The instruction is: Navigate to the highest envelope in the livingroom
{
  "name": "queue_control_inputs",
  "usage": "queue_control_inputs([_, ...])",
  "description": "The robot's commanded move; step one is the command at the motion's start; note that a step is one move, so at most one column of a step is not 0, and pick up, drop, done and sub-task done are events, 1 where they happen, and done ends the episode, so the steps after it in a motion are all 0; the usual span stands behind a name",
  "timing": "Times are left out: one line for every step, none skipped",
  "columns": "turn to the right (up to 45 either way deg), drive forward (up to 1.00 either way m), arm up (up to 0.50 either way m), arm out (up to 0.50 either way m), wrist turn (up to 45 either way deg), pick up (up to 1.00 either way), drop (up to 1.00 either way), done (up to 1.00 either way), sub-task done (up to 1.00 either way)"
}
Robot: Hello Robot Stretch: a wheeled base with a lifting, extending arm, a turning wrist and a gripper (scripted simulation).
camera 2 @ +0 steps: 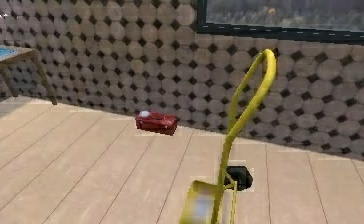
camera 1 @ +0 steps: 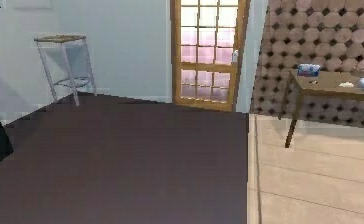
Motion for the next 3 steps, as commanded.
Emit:
queue_control_inputs([6.0, 0.00, 0.00, 0.00, 0.0, 0.00, 0.00, 0.00, 0.00])
queue_control_inputs([0.0, 0.15, 0.00, 0.00, 0.0, 0.00, 0.00, 0.00, 0.00])
queue_control_inputs([15.0, 0.00, 0.00, 0.00, 0.0, 0.00, 0.00, 0.00, 0.00])
